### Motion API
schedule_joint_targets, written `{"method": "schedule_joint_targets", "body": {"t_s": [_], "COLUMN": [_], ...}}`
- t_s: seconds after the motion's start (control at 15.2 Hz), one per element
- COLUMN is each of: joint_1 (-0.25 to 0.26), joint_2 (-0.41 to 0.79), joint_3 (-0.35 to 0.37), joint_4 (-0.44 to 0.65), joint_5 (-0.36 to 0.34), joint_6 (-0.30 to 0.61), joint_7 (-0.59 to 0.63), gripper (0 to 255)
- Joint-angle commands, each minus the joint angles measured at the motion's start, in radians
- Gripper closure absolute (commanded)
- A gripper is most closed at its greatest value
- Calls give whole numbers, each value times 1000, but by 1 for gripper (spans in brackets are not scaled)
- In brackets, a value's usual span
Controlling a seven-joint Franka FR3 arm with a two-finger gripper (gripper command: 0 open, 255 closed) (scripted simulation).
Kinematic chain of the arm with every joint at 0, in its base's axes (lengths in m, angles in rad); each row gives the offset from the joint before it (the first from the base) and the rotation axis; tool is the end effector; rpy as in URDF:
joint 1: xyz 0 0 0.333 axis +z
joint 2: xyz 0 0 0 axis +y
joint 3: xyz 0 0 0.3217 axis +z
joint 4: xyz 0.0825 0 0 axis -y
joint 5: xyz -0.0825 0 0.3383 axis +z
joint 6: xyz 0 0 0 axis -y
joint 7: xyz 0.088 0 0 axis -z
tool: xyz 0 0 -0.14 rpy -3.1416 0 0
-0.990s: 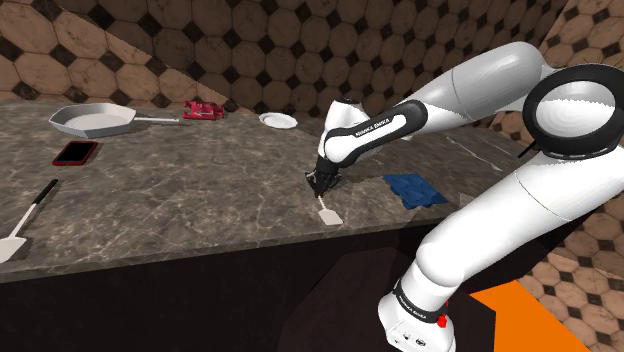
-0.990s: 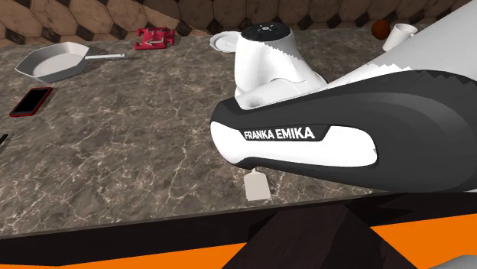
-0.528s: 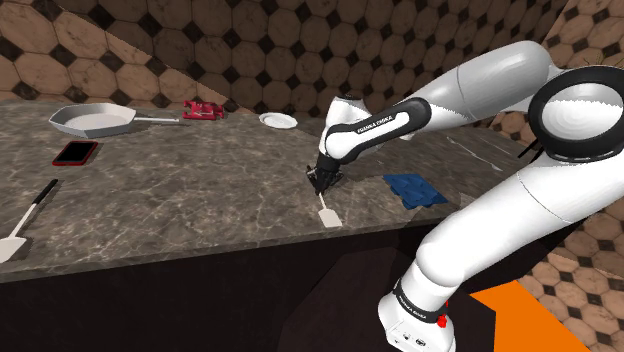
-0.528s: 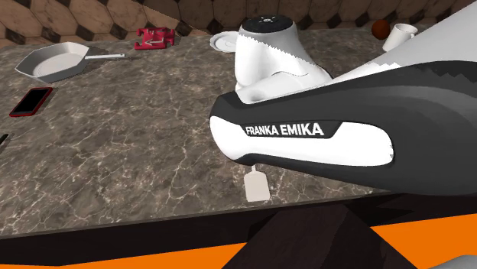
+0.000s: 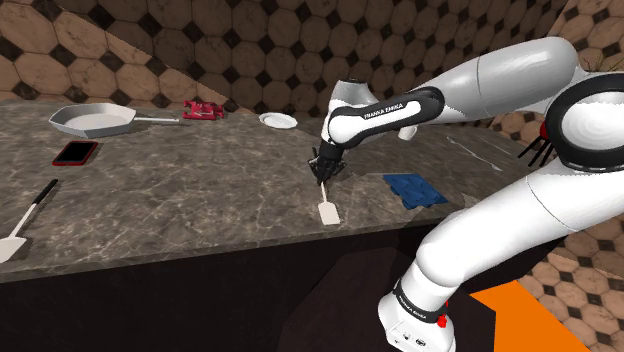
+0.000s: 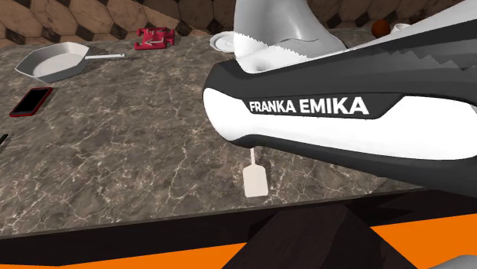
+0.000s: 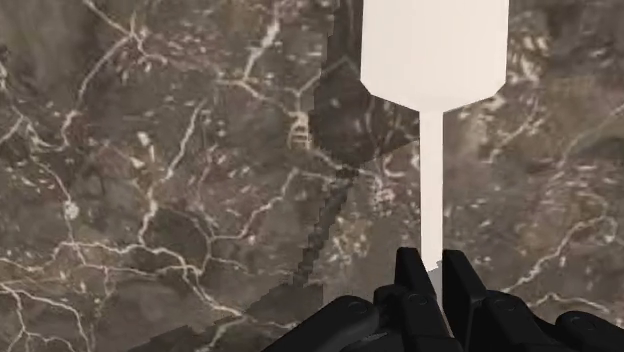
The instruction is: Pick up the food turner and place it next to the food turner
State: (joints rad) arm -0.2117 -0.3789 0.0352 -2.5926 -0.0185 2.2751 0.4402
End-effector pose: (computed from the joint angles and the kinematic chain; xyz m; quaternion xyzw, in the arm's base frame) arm 0.3683 -0.0668 0.3912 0.9537 -0.2988 0.0321 0.0096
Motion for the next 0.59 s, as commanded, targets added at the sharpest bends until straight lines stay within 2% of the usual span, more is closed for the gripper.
{"method": "schedule_joint_targets", "body": {"t_s": [0.0, 0.26, 0.53], "joint_1": [0, 1, 43], "joint_2": [-18, -44, 7], "joint_3": [-1, -2, 73], "joint_4": [13, 47, 95], "joint_5": [1, 2, 25], "joint_6": [-32, -92, -90], "joint_7": [-2, -5, 96], "gripper": [255, 255, 255]}}
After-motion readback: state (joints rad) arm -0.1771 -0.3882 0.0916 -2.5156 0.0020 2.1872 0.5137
